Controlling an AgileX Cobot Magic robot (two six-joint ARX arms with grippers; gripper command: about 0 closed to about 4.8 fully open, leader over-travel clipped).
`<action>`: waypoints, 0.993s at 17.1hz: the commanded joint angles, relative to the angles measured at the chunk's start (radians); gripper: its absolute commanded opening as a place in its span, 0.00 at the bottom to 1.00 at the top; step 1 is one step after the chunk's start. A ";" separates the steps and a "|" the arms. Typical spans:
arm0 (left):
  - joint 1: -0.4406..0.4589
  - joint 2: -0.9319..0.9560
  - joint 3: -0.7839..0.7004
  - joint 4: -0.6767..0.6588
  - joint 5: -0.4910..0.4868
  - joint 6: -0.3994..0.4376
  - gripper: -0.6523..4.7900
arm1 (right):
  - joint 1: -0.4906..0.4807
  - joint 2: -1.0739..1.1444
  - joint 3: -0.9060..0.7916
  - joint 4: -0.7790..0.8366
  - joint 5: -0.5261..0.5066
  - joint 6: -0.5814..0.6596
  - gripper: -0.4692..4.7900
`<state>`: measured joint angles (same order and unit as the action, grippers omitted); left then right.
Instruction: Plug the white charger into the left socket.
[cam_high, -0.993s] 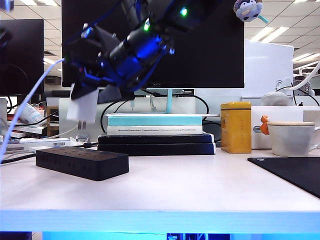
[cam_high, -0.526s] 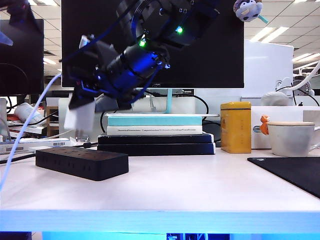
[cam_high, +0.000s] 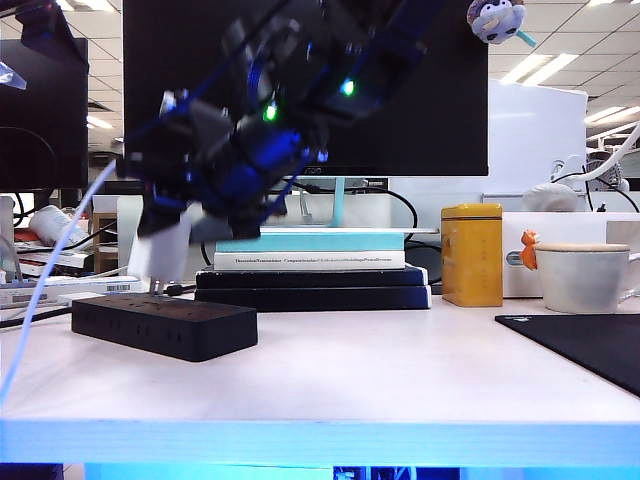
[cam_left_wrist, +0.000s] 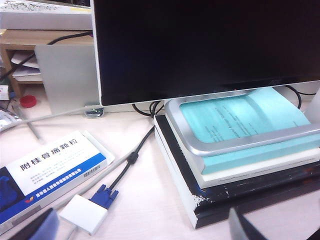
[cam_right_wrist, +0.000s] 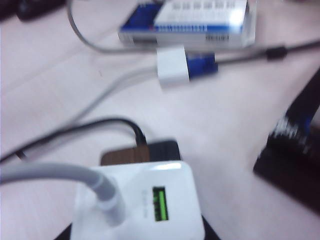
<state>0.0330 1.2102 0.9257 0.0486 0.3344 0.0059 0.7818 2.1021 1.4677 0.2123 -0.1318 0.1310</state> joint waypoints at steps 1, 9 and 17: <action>0.000 -0.003 0.004 0.013 0.007 -0.003 1.00 | 0.004 0.001 0.006 0.025 -0.001 0.003 0.57; 0.000 -0.003 0.004 0.013 0.006 -0.003 1.00 | 0.014 0.002 0.006 -0.014 -0.023 -0.024 0.57; 0.000 -0.003 0.004 0.012 0.006 -0.003 1.00 | -0.002 0.001 0.006 -0.031 -0.017 -0.058 0.57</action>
<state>0.0330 1.2106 0.9257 0.0483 0.3344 0.0059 0.7818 2.1086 1.4700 0.1749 -0.1558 0.0837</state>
